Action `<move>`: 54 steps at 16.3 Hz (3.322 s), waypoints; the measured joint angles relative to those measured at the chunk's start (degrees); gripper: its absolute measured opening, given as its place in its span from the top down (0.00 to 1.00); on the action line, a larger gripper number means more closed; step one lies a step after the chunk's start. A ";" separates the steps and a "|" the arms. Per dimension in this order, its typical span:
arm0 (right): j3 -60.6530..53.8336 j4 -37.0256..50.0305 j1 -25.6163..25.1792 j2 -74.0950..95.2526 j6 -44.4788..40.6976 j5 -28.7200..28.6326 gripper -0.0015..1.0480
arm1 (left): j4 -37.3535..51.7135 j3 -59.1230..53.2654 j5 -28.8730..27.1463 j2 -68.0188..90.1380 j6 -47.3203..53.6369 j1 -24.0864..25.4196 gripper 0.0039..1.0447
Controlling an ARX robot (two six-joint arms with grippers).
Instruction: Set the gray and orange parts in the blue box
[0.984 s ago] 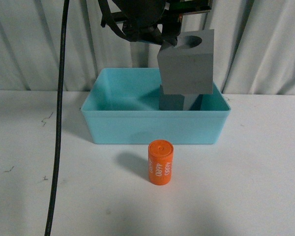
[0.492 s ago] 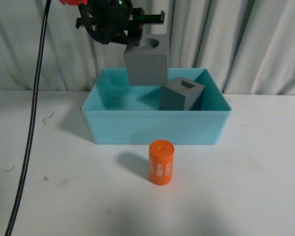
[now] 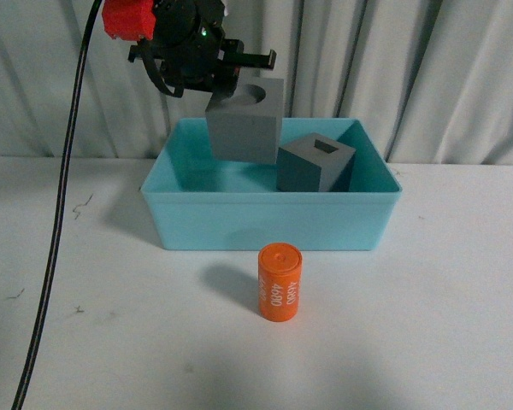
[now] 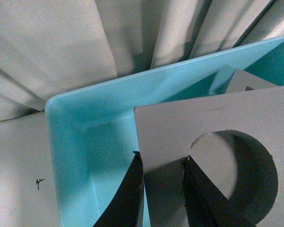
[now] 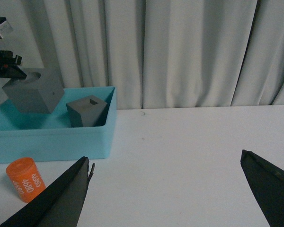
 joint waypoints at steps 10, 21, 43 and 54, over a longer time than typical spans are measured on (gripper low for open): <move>0.00 0.00 0.00 0.00 0.00 0.00 0.06 | 3.78 -4.81 -2.80 2.49 4.46 3.10 0.84; 0.00 0.00 0.00 0.00 0.00 0.00 0.06 | 17.51 -24.37 7.13 -13.81 -7.39 4.22 0.06; 0.00 -0.02 0.00 0.00 0.00 0.00 0.06 | 54.62 -115.62 1.81 -95.80 -1.36 16.28 0.99; 0.00 0.00 0.00 0.00 0.00 0.00 0.06 | 37.27 -115.67 1.79 -114.90 -1.36 16.28 0.99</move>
